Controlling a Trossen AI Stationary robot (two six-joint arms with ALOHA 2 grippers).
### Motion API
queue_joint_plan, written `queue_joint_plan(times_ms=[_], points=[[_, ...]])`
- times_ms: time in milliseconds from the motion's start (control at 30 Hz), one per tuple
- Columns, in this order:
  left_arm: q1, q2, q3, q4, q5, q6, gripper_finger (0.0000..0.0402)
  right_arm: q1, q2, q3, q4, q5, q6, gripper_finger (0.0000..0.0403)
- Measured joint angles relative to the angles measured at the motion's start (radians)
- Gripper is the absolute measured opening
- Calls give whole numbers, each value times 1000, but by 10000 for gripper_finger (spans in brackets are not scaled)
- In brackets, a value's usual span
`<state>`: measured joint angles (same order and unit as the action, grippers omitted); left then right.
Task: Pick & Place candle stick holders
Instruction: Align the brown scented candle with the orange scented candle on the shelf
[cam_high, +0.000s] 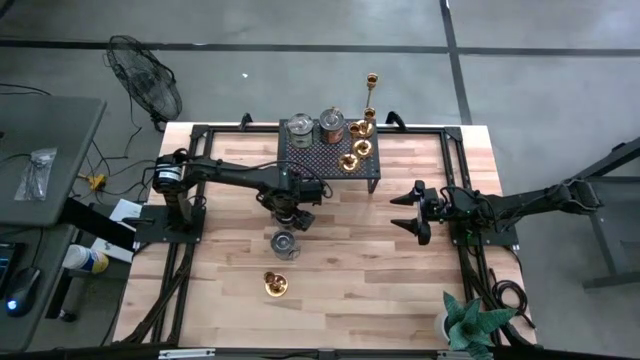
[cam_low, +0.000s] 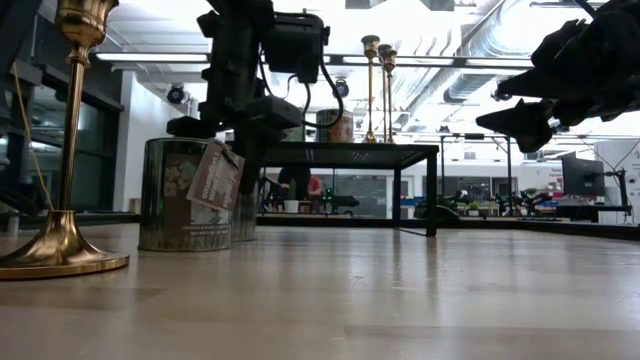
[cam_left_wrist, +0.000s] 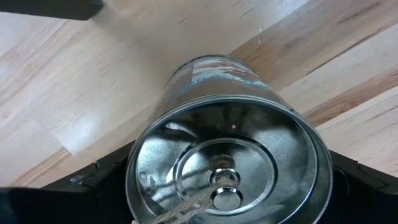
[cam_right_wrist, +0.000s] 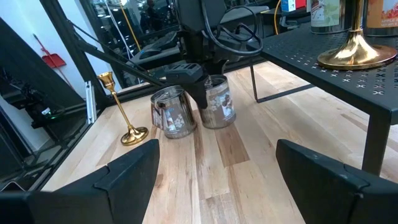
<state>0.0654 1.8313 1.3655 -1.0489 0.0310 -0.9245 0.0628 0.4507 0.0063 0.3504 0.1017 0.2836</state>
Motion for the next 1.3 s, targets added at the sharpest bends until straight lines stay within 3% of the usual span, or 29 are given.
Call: queue_joint_plan(times_ms=[467,767,1300], points=[[0,-11,1,-52,57,3,349,0,0,0,0,0,0,316],[0,-75,78,-190,68,38,349,0,0,0,-2,0,0,316],[15,-114,425,-530,5,110,349,0,0,0,-2,0,0,316]])
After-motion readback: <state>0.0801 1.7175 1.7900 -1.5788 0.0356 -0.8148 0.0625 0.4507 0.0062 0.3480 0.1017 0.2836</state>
